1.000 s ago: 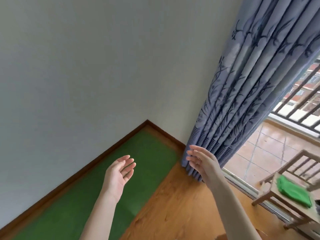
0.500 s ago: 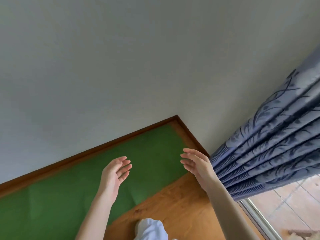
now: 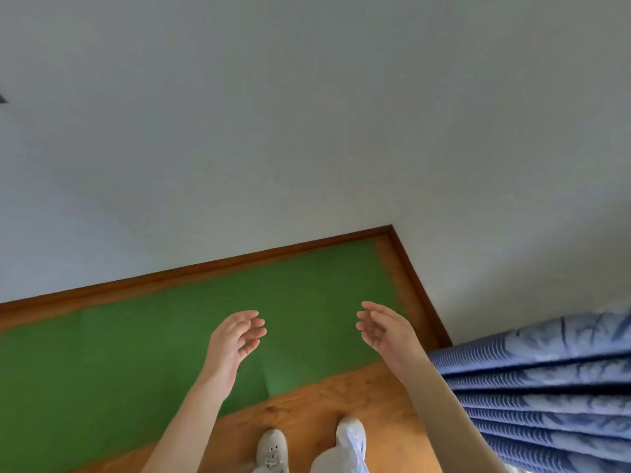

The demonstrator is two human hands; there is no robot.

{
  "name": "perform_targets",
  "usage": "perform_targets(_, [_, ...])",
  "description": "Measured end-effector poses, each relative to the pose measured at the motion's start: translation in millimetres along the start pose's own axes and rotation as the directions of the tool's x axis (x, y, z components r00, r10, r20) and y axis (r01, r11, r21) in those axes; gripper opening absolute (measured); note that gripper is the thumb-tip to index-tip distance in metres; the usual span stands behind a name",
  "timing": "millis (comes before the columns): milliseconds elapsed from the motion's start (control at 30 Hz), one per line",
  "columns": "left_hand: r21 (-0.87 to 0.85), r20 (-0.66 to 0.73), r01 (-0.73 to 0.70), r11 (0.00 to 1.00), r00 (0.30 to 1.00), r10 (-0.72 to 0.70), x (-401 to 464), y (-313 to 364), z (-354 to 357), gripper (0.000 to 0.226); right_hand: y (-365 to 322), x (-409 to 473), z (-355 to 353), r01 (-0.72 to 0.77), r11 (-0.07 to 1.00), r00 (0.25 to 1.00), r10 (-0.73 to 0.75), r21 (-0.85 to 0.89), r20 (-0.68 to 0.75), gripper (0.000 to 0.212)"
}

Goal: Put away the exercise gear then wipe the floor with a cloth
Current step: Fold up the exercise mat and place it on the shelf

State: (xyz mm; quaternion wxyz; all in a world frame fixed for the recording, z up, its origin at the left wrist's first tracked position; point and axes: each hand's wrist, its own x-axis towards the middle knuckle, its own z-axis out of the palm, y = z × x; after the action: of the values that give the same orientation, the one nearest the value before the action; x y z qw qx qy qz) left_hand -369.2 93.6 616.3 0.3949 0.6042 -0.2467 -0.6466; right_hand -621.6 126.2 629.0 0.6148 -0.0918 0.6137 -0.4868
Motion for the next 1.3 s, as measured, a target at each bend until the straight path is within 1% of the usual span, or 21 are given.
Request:
perform_targets(67, [0.012,-0.026,-0.003,1.000,1.000,0.004,13.7,-4.7,2.9,0.021,-5.6,22.8,4.9,-0.027,1.000,1.000,0.028,-0.014,0.014,0.023])
perform_targets(167, [0.020,-0.107,-0.026,0.999,0.994,0.028,38.1,-20.0,7.1,0.025,-10.3,66.7,9.5,-0.078,0.994,0.994,0.083,-0.071,0.065,0.023])
perform_targets(300, [-0.055,-0.224,-0.001,0.998,0.975,-0.011,69.6,-58.2,7.9,0.025,0.3,121.9,7.3,-0.105,0.980,0.985,0.125,-0.171,0.116,0.022])
perform_targets(467, [-0.044,-0.228,0.045,0.998,0.972,-0.054,117.9,-123.3,1.0,0.023,39.9,183.8,2.6,-0.171,0.972,0.970,0.195,-0.164,0.145,0.022])
perform_targets(567, [0.000,-0.200,0.026,1.000,0.979,-0.025,155.2,-162.3,-8.8,0.022,83.4,222.1,2.0,-0.187,0.958,0.959,0.226,-0.216,0.173,0.022])
perform_targets(667, [0.081,-0.180,0.026,0.996,0.984,-0.011,199.9,-207.2,-24.4,0.022,137.4,266.5,-1.8,-0.186,0.940,0.956,0.240,-0.286,0.167,0.023])
perform_targets(733, [0.134,-0.157,0.038,0.990,0.987,-0.017,228.7,-233.9,-36.4,0.023,168.8,293.8,-2.9,-0.187,0.916,0.953,0.256,-0.354,0.160,0.023])
perform_targets(867, [0.225,-0.099,0.044,0.973,0.995,-0.022,293.4,-307.9,-62.1,0.022,251.5,359.9,-5.6,-0.193,0.866,0.944,0.292,-0.462,0.155,0.024])
perform_targets(967, [0.278,-0.029,0.047,0.960,0.999,-0.040,337.8,-358.4,-74.6,0.022,303.7,405.8,-4.0,-0.163,0.823,0.937,0.302,-0.544,0.176,0.022])
perform_targets(1033, [0.312,0.054,0.056,0.948,0.996,-0.077,366.8,-387.1,-80.4,0.021,334.8,435.5,-2.3,-0.135,0.789,0.931,0.309,-0.599,0.197,0.020])
perform_targets(1100, [0.348,0.151,0.022,0.937,0.985,-0.080,398.3,-410.0,-82.8,0.021,361.5,466.5,-1.7,-0.111,0.751,0.923,0.320,-0.652,0.212,0.019])
perform_targets(1167, [0.378,0.210,-0.043,0.925,0.977,-0.040,431.9,-429.8,-85.2,0.020,384.5,497.1,-2.8,-0.073,0.712,0.919,0.319,-0.698,0.230,0.018])
perform_targets(1300, [0.430,0.220,-0.143,0.891,0.974,0.050,483.0,-475.3,-96.8,0.019,423.5,545.4,-13.7,0.044,0.617,0.917,0.288,-0.786,0.276,0.016])
